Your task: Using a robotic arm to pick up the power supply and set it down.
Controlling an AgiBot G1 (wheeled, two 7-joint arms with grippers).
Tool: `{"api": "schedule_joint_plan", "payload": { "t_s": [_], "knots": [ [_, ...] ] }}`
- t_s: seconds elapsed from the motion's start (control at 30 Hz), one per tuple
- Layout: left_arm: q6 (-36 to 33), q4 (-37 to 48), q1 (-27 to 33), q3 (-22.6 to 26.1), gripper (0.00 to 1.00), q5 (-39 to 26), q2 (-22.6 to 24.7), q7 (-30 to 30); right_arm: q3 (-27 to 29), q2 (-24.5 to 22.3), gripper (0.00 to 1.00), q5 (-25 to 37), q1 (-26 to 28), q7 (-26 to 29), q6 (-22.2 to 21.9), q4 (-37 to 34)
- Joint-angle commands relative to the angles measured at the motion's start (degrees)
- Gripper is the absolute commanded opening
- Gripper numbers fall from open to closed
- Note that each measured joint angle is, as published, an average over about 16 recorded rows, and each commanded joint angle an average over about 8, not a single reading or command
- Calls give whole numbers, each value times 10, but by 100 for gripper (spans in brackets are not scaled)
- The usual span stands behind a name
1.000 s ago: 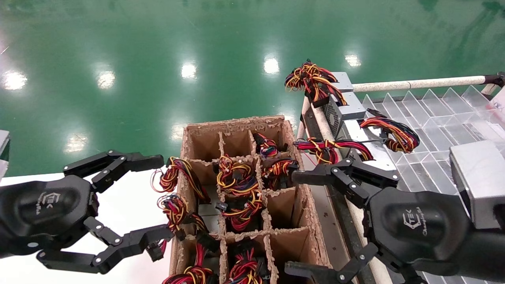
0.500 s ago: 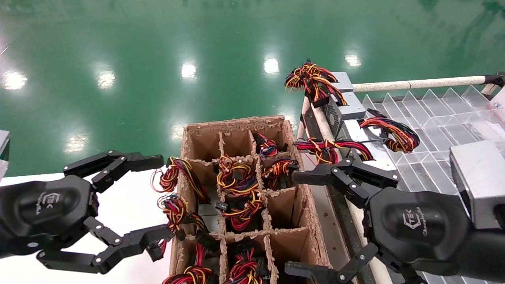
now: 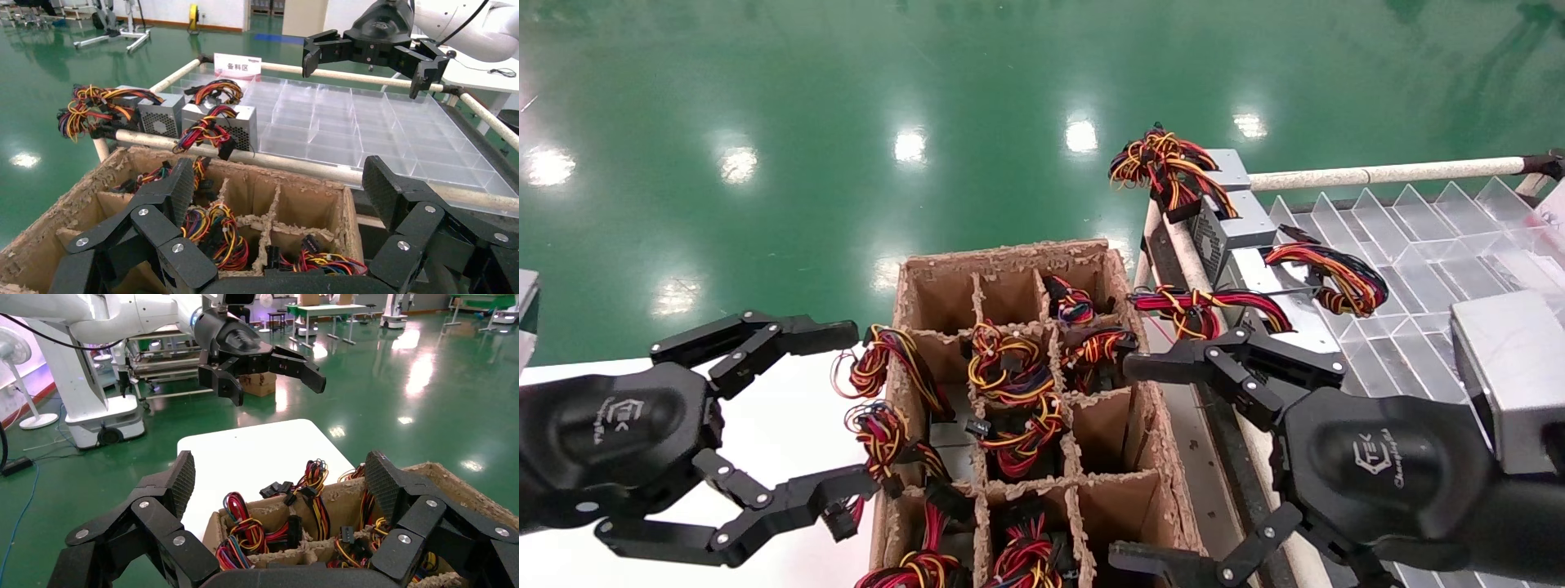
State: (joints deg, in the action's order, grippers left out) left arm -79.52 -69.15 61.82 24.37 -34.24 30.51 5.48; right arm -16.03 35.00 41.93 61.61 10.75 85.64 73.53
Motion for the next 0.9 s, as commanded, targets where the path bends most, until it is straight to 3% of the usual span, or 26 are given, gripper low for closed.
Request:
{"api": "schedule_joint_plan", "payload": {
  "t_s": [0.03, 0.9],
  "knots": [
    [0, 0, 0, 0, 100, 0, 0, 0, 0, 0, 100, 0, 0, 0, 0, 0],
    [0, 0, 0, 0, 100, 0, 0, 0, 0, 0, 100, 0, 0, 0, 0, 0]
  ]
}}
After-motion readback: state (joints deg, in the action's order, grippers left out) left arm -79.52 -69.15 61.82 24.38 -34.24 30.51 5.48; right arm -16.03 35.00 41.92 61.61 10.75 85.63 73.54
